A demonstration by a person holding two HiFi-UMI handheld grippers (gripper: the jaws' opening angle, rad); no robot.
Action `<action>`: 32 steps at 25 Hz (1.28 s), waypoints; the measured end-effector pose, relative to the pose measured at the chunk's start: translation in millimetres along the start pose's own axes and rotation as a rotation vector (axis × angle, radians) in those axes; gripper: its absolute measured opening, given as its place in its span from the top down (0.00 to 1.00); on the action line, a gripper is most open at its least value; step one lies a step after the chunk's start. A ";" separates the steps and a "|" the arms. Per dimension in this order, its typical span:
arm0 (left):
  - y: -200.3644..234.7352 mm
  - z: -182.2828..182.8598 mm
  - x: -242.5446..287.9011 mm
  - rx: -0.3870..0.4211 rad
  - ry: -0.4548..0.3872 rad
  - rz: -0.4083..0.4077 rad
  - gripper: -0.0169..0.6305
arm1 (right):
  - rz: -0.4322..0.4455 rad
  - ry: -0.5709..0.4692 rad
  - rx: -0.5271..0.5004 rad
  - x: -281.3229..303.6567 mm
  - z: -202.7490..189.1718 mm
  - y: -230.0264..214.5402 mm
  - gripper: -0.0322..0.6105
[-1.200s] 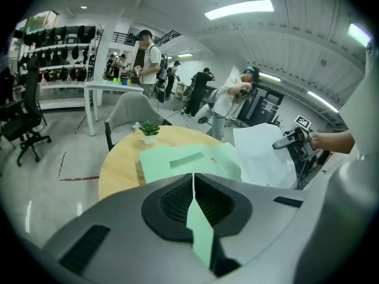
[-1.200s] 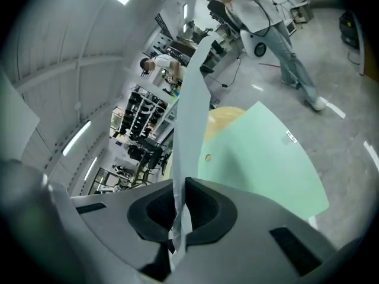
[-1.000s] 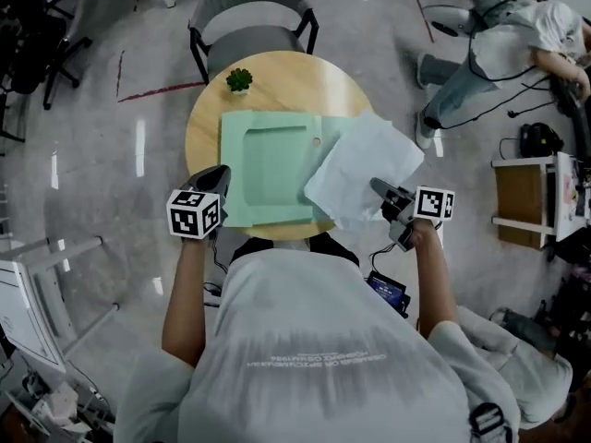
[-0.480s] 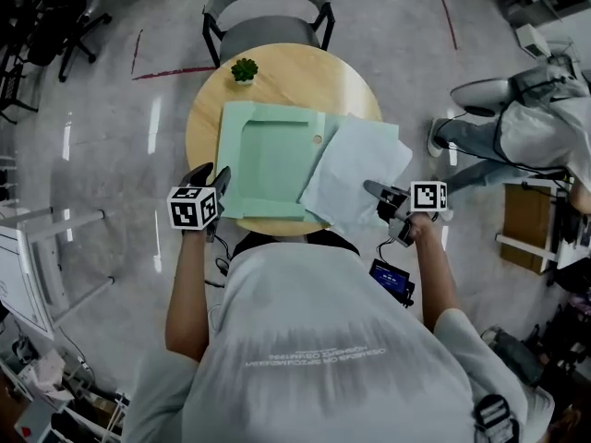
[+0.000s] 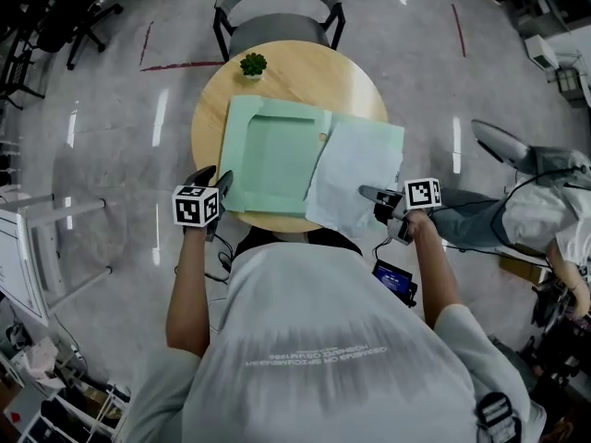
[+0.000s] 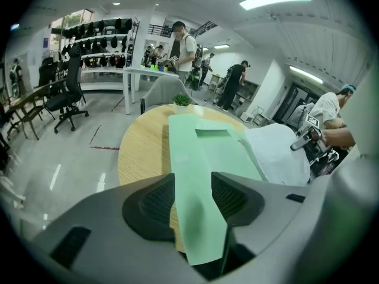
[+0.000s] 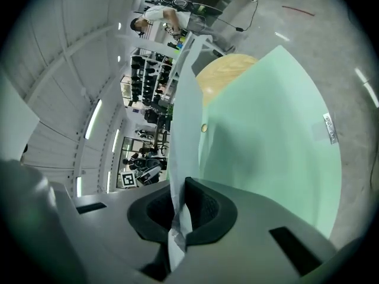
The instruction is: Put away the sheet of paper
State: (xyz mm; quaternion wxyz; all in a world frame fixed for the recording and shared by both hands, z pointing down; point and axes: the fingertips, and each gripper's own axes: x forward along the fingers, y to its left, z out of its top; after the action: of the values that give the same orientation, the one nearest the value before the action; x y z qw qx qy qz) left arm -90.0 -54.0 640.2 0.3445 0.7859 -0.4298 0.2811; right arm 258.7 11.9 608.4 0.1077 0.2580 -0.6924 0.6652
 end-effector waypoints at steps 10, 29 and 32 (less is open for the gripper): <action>-6.8 -21.5 8.6 -0.001 0.057 -0.042 0.65 | -0.013 0.062 -0.053 21.1 20.1 -1.4 0.90; -11.2 -28.3 10.5 -0.022 0.037 -0.024 0.65 | 0.061 0.101 -0.053 76.0 60.9 -8.7 0.90; -11.2 -28.6 9.4 -0.034 0.026 -0.025 0.65 | 0.066 0.110 -0.024 89.8 58.1 -1.5 0.90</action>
State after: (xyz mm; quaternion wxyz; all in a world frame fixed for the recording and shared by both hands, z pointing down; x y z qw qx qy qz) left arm -80.0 -31.7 661.1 0.3666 0.7815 -0.4204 0.2796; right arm 194.9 -64.0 648.6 0.1268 0.1968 -0.7015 0.6731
